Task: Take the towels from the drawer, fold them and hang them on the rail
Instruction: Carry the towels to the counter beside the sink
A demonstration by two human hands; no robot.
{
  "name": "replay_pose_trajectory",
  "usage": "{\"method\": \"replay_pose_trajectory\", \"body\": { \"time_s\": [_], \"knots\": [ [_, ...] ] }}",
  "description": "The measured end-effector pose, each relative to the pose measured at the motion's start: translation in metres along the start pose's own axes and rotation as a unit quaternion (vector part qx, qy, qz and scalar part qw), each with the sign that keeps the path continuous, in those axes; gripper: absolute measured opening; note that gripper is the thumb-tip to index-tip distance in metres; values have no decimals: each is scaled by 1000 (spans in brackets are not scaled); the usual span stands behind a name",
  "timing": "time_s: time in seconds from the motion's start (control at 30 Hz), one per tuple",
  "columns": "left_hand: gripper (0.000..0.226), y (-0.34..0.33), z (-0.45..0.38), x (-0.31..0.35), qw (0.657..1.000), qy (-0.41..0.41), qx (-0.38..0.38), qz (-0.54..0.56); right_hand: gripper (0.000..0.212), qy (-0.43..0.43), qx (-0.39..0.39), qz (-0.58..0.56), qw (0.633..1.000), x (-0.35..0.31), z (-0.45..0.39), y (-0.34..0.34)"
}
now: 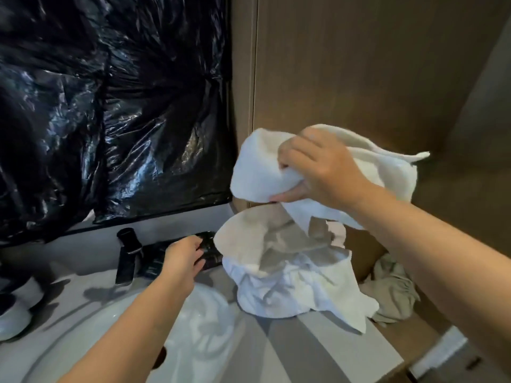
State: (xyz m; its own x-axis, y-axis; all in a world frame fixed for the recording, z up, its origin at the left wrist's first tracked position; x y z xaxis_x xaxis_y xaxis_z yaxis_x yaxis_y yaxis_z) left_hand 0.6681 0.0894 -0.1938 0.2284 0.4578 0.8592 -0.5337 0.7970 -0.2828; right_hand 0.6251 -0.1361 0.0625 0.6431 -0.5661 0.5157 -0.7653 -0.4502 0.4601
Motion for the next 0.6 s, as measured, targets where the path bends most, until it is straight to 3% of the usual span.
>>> {"method": "replay_pose_trajectory", "body": {
  "time_s": [0.1,0.2,0.27,0.37,0.4,0.47,0.6],
  "knots": [
    [32,-6,4,26,994,-100,4,-46,37,18,-157,-16,987,-33,29,-76],
    [36,-22,15,41,964,-227,-33,-133,56,-63,-321,-44,944,-43,85,-134],
    [39,-44,33,51,902,-357,-69,-231,66,-139,-341,-92,925,-39,110,-145],
    [47,-89,55,56,757,-509,-119,-392,82,-192,-306,-86,928,-17,130,-144],
    [49,-102,56,55,721,-525,-123,-436,89,-225,-302,-88,922,-4,136,-144],
    [51,-121,48,57,684,-521,-107,-498,97,-296,-314,-107,896,22,152,-150],
    [57,-145,14,57,645,-458,-59,-610,74,-363,-335,-200,846,35,187,-181]
  ]
}}
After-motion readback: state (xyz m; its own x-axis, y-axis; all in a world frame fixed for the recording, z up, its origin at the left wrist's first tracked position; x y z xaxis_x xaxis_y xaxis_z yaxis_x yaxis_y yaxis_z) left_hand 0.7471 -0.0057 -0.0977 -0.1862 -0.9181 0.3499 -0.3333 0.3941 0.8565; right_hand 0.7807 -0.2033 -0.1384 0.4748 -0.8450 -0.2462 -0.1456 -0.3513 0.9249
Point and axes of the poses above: each hand's wrist, its own z-axis away from the middle knuckle, its own y-axis out of the back of the hand, x = y × z, the point moved 8 cm from there along -z, towards the middle knuckle, and after that the axes turned 4 degrees about z, right-handed, at the moved point
